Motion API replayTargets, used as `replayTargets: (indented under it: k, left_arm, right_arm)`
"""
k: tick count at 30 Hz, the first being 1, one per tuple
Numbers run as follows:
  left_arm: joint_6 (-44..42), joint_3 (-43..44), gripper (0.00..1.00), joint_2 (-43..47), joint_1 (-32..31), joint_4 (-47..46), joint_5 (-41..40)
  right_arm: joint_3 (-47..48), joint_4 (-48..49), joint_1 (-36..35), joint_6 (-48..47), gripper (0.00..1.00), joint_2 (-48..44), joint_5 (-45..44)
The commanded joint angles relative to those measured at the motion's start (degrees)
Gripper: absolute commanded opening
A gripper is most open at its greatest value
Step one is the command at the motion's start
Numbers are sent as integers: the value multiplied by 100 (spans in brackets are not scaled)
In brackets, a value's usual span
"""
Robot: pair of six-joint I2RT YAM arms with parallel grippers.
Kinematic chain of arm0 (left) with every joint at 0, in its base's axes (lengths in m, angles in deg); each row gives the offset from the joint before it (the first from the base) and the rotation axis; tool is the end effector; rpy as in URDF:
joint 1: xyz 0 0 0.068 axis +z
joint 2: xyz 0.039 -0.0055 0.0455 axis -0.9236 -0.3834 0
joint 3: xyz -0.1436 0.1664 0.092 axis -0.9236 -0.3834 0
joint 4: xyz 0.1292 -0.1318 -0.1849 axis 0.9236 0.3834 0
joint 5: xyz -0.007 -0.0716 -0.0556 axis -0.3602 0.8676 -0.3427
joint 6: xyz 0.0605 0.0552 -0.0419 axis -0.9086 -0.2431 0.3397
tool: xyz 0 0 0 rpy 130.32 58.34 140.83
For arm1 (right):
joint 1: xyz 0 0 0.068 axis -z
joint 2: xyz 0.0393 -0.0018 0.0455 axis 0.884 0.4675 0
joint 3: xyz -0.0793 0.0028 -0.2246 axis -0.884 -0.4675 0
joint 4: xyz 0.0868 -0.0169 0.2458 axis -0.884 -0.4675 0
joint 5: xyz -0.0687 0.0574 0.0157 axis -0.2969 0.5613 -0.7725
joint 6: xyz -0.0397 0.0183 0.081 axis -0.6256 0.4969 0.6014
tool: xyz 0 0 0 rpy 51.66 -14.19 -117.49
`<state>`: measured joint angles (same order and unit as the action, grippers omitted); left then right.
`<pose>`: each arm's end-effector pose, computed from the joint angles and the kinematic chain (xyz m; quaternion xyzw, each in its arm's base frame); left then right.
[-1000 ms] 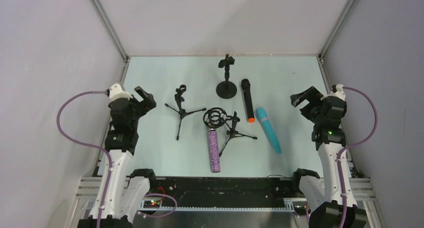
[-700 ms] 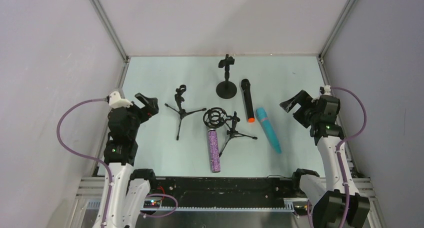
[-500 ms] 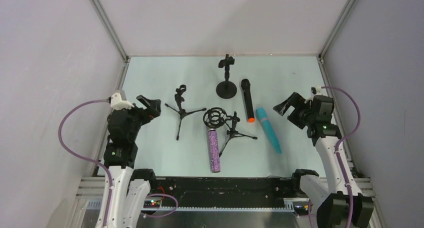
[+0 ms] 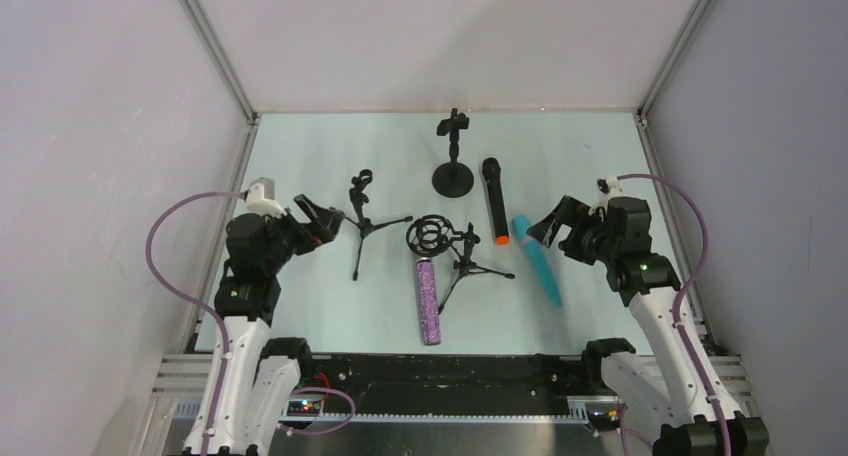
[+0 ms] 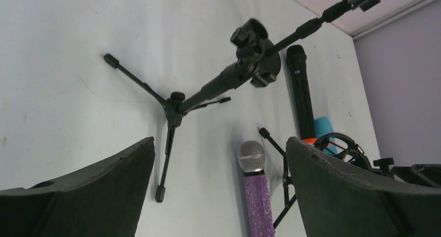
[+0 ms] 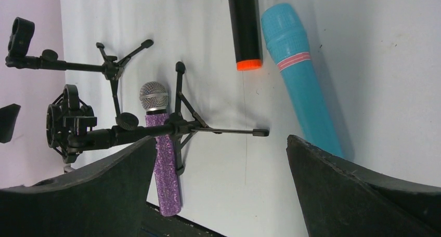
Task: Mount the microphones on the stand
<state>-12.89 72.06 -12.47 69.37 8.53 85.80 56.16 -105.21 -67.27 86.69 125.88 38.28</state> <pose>0.2277 -0.0166 0.2530 -0.1426 0.7966 -0.2587 0.5274 0.2329 0.0488 0.2246 0.1050 0.8688 0.2799 0.3948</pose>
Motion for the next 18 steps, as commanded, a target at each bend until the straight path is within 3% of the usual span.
replayTargets:
  k: [1, 18]
  left_arm:
    - [164, -284, 100, 108, 45, -26, 160]
    - [503, -816, 100, -166, 39, 82, -220]
  right_arm:
    - [323, -119, -226, -62, 99, 139, -232]
    - [303, -24, -447, -320, 99, 827, -366]
